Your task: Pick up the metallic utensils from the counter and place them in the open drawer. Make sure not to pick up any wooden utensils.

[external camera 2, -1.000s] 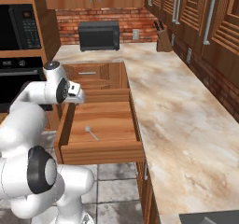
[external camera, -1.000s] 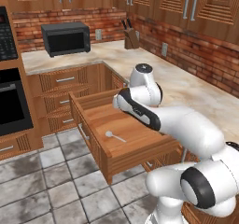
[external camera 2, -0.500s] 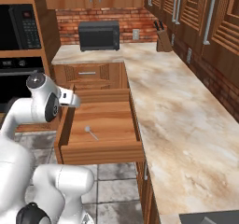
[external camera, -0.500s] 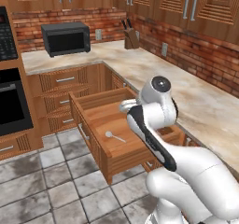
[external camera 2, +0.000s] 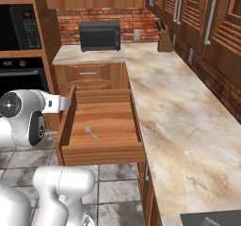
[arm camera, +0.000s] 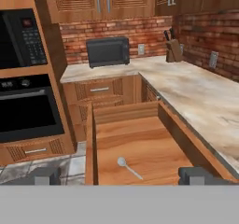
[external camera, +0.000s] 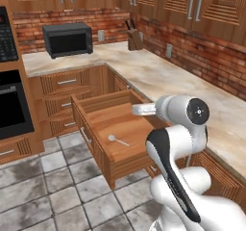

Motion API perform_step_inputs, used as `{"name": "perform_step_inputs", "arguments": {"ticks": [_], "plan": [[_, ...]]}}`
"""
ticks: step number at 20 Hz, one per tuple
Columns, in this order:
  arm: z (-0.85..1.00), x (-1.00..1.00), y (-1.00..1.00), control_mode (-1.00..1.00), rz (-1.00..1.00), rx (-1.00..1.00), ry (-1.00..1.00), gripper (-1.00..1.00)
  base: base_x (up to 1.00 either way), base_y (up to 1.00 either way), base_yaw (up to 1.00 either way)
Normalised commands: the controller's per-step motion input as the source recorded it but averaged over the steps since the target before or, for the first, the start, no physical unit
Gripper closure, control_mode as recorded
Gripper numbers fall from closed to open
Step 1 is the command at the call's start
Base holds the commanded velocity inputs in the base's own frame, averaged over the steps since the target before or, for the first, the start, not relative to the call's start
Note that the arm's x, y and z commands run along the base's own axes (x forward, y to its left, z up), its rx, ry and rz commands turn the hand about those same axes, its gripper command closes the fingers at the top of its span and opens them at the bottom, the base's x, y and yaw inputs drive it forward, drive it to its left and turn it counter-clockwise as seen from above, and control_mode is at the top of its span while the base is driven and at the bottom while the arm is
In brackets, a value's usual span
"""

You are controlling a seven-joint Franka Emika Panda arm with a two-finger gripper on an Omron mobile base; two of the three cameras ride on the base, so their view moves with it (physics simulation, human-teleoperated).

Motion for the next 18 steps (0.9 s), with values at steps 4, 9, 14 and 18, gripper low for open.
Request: {"name": "perform_step_inputs", "arguments": {"ticks": [4,9,14,18], "plan": [[0.00,0.00,0.00,1.00,0.00,0.00,0.00,-1.00,-0.73,0.00,0.00],[0.00,0.00,0.00,1.00,0.00,0.00,0.00,-1.00,-1.00,0.74,0.00],[0.00,0.00,0.00,1.00,0.00,0.00,0.00,-1.00,-0.97,1.00,0.00],[0.00,0.00,0.00,1.00,0.00,0.00,0.00,-1.00,-0.19,1.00,0.17]]}}
